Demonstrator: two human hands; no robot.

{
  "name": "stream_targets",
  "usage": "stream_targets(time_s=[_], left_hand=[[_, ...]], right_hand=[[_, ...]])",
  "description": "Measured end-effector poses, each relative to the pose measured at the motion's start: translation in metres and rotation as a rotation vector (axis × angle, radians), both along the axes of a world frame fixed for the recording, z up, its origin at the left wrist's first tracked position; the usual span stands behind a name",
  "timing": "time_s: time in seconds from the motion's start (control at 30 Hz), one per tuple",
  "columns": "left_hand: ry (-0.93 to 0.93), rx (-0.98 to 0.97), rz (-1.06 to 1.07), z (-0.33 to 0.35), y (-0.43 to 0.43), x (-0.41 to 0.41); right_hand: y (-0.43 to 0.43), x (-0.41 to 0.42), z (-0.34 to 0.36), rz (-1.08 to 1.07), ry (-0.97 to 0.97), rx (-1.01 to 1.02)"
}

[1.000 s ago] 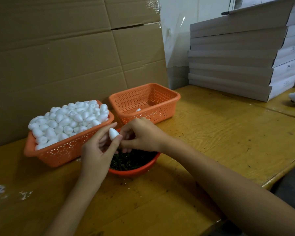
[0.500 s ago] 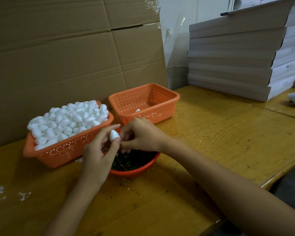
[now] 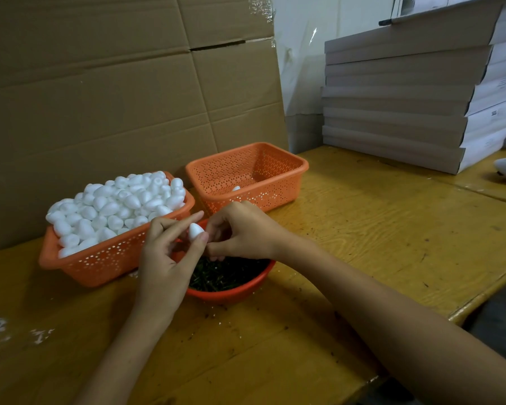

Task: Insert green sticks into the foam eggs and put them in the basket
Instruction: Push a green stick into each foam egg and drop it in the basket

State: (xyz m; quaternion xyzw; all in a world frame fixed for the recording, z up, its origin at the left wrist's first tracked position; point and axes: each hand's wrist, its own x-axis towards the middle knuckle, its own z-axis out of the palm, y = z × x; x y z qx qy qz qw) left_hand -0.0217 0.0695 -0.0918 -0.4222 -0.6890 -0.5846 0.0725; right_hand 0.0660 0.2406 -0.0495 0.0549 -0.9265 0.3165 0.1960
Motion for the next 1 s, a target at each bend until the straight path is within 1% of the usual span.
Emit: stream_targets(time_s=[0.13,0.3,0.7,1.0], left_hand=[[-0.014,-0.001,-0.003,0.0005,-0.0001,-0.0002],[-0.092,0.054,-0.041,0.0040,0.0002,0.0037],[-0.009,0.020,-0.017,0.0035,-0.0007,0.0014],[-0.029,0.028,-0.011,0.0026,-0.0013,0.0014]], right_hand=[[-0.0003,0.0002,0.0000,-0.003,-0.001,-0.007],[-0.0005,0.0003,0.0006,-0.018,-0.002,-0.009],[-0.0002,-0.0008,-0.0011,-0.038,-0.005,-0.021],[0.0003,-0.0009,-0.0001,-0.042,0.004,0.010]])
